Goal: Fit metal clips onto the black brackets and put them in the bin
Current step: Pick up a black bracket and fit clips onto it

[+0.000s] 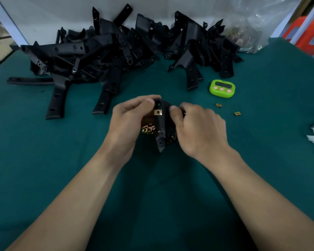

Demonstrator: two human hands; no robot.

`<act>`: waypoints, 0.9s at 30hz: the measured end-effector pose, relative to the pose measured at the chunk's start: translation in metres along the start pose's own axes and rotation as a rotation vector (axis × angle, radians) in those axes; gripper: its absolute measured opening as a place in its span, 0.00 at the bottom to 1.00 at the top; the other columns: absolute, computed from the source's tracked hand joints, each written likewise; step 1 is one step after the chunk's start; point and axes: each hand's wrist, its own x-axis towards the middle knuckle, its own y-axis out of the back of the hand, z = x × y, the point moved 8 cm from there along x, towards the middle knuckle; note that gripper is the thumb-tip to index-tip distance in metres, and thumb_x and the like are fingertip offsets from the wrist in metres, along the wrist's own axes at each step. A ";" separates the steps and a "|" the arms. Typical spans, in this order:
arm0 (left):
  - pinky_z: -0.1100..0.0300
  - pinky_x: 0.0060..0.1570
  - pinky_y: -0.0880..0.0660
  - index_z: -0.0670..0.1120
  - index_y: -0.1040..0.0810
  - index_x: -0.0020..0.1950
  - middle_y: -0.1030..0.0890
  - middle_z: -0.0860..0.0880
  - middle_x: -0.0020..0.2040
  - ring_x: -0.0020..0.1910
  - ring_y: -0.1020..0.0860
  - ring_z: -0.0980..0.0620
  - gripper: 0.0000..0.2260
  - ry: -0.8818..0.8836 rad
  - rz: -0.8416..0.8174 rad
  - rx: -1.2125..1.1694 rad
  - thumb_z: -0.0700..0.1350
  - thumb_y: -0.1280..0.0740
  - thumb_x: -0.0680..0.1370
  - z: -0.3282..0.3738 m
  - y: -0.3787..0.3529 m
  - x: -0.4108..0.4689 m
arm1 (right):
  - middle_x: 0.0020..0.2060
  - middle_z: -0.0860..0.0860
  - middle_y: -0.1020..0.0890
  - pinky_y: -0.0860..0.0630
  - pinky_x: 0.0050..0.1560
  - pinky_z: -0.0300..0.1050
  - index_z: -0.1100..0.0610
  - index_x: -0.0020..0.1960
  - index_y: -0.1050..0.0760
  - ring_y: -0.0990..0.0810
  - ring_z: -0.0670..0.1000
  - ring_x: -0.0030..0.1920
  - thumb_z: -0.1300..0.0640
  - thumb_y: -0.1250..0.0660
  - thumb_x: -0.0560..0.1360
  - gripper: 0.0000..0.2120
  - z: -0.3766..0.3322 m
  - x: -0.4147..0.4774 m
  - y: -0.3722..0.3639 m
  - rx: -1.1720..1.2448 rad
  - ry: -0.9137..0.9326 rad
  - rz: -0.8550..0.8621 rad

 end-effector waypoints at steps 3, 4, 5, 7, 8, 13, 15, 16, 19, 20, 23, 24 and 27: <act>0.65 0.52 0.21 0.53 0.12 0.49 0.13 0.56 0.45 0.48 0.16 0.59 0.08 -0.112 0.085 0.484 0.45 0.31 0.79 0.006 0.017 0.006 | 0.27 0.48 0.28 0.36 0.38 0.50 0.52 0.32 0.31 0.31 0.57 0.30 0.33 0.54 0.83 0.31 0.013 0.005 0.004 -0.044 -0.076 0.026; 0.70 0.50 0.23 0.57 0.13 0.50 0.14 0.59 0.45 0.47 0.17 0.63 0.07 -0.123 0.082 0.683 0.45 0.29 0.77 0.007 0.020 0.006 | 0.26 0.48 0.29 0.36 0.38 0.51 0.52 0.31 0.32 0.34 0.55 0.28 0.34 0.54 0.83 0.32 0.017 0.008 0.007 -0.038 -0.084 0.045; 0.73 0.48 0.25 0.58 0.14 0.50 0.15 0.61 0.46 0.47 0.19 0.64 0.08 -0.111 0.048 0.835 0.46 0.27 0.76 0.004 0.021 0.006 | 0.26 0.48 0.30 0.37 0.38 0.51 0.53 0.31 0.32 0.36 0.52 0.28 0.34 0.54 0.83 0.32 0.018 0.009 0.009 -0.035 -0.087 0.059; 0.69 0.51 0.27 0.58 0.14 0.52 0.17 0.61 0.50 0.50 0.21 0.61 0.09 -0.082 -0.050 0.986 0.47 0.23 0.73 -0.004 0.018 0.006 | 0.25 0.49 0.31 0.38 0.38 0.51 0.52 0.30 0.32 0.38 0.49 0.28 0.33 0.55 0.83 0.33 0.019 0.010 0.007 -0.052 -0.085 0.053; 0.67 0.52 0.27 0.58 0.14 0.52 0.18 0.60 0.50 0.50 0.22 0.61 0.10 -0.079 -0.072 1.003 0.47 0.22 0.73 -0.005 0.017 0.006 | 0.25 0.49 0.31 0.38 0.38 0.51 0.52 0.31 0.32 0.38 0.50 0.27 0.33 0.56 0.83 0.33 0.018 0.010 0.004 -0.072 -0.076 0.037; 0.69 0.40 0.27 0.56 0.13 0.46 0.19 0.59 0.40 0.42 0.22 0.59 0.07 -0.149 0.001 0.978 0.45 0.21 0.71 0.003 0.014 0.005 | 0.26 0.48 0.34 0.38 0.38 0.51 0.52 0.34 0.32 0.41 0.51 0.26 0.32 0.58 0.82 0.32 0.013 0.009 -0.004 -0.179 -0.060 -0.027; 0.67 0.39 0.26 0.57 0.14 0.42 0.18 0.59 0.38 0.41 0.21 0.60 0.07 -0.159 0.032 0.958 0.44 0.21 0.71 0.002 0.014 0.002 | 0.26 0.48 0.35 0.39 0.38 0.51 0.52 0.34 0.34 0.39 0.54 0.27 0.32 0.58 0.82 0.30 0.010 0.009 -0.005 -0.201 -0.046 -0.036; 0.69 0.37 0.26 0.58 0.15 0.41 0.17 0.60 0.36 0.40 0.20 0.61 0.07 -0.154 0.045 0.942 0.44 0.22 0.71 0.002 0.015 0.002 | 0.27 0.48 0.35 0.39 0.38 0.51 0.51 0.34 0.35 0.38 0.56 0.28 0.32 0.58 0.82 0.30 0.009 0.009 -0.006 -0.209 -0.037 -0.039; 0.74 0.36 0.28 0.58 0.16 0.39 0.16 0.62 0.35 0.36 0.19 0.64 0.08 -0.163 0.095 0.824 0.44 0.25 0.72 0.004 0.018 0.002 | 0.27 0.47 0.35 0.39 0.38 0.51 0.51 0.34 0.36 0.37 0.56 0.29 0.32 0.57 0.82 0.30 0.009 0.008 -0.007 -0.212 -0.021 -0.035; 0.74 0.36 0.27 0.57 0.16 0.40 0.16 0.61 0.35 0.35 0.18 0.63 0.07 -0.150 0.106 0.742 0.44 0.25 0.72 0.005 0.019 0.002 | 0.26 0.48 0.34 0.39 0.38 0.51 0.51 0.34 0.35 0.38 0.55 0.28 0.32 0.57 0.82 0.30 0.009 0.009 -0.006 -0.208 -0.021 -0.030; 0.65 0.42 0.22 0.51 0.14 0.43 0.13 0.50 0.39 0.38 0.16 0.56 0.07 -0.055 0.029 0.391 0.38 0.24 0.74 -0.001 0.013 0.002 | 0.27 0.49 0.32 0.37 0.38 0.51 0.52 0.36 0.29 0.36 0.56 0.28 0.32 0.58 0.82 0.33 0.014 0.012 -0.005 -0.192 -0.056 -0.019; 0.63 0.43 0.21 0.48 0.13 0.44 0.13 0.46 0.40 0.38 0.16 0.53 0.07 -0.020 -0.013 0.274 0.36 0.25 0.74 -0.003 0.009 0.001 | 0.27 0.49 0.31 0.37 0.38 0.51 0.52 0.36 0.28 0.34 0.58 0.29 0.32 0.58 0.82 0.33 0.016 0.013 -0.004 -0.181 -0.075 -0.013; 0.63 0.41 0.20 0.43 0.13 0.47 0.13 0.42 0.41 0.39 0.16 0.51 0.08 0.080 -0.124 0.063 0.32 0.28 0.76 -0.007 -0.002 -0.003 | 0.26 0.48 0.33 0.37 0.39 0.51 0.51 0.33 0.30 0.38 0.55 0.28 0.31 0.58 0.81 0.32 0.020 0.014 0.001 -0.137 -0.108 0.027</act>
